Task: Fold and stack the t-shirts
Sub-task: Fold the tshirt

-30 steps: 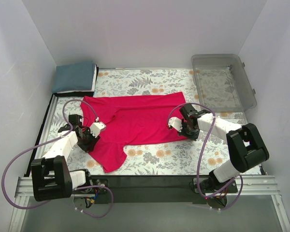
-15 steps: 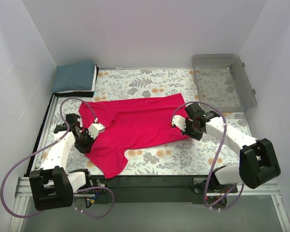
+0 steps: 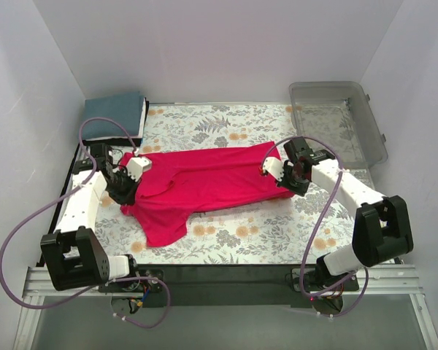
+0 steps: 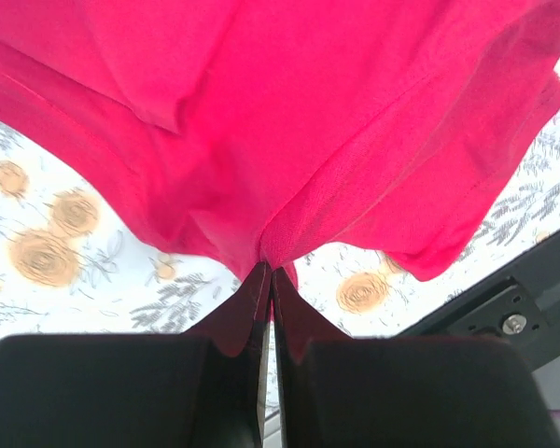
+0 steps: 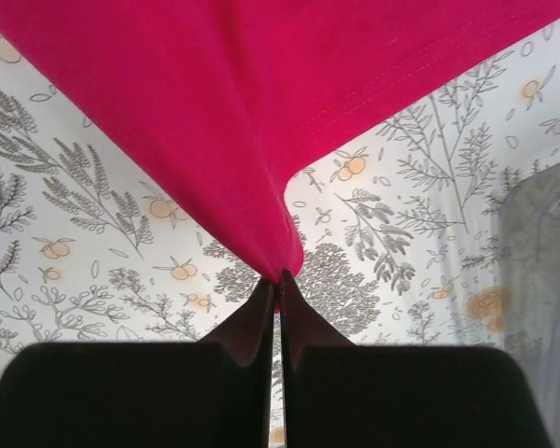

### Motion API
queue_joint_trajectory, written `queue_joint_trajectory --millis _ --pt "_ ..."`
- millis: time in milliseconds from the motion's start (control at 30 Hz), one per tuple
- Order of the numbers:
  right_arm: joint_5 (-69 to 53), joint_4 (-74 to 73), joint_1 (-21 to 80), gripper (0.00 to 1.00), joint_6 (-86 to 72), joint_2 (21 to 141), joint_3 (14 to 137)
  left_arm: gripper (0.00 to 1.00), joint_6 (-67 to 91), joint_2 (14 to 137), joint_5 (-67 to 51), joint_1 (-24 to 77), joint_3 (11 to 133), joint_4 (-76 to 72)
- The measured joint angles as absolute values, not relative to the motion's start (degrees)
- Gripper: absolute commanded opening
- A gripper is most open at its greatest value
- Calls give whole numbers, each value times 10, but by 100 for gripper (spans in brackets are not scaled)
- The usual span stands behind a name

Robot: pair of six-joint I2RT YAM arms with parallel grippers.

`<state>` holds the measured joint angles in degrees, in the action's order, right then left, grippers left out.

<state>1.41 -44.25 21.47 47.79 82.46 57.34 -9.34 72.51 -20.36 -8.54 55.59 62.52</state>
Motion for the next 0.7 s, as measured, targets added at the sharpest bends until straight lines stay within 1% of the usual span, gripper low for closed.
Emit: queue_joint_trajectory --millis 400,700 --pt "17 -451 190 1 519 935 713 0 -45 870 -213 -86 695 582" --pt "24 -452 180 1 538 1028 807 0 -25 941 -217 -88 733 546"
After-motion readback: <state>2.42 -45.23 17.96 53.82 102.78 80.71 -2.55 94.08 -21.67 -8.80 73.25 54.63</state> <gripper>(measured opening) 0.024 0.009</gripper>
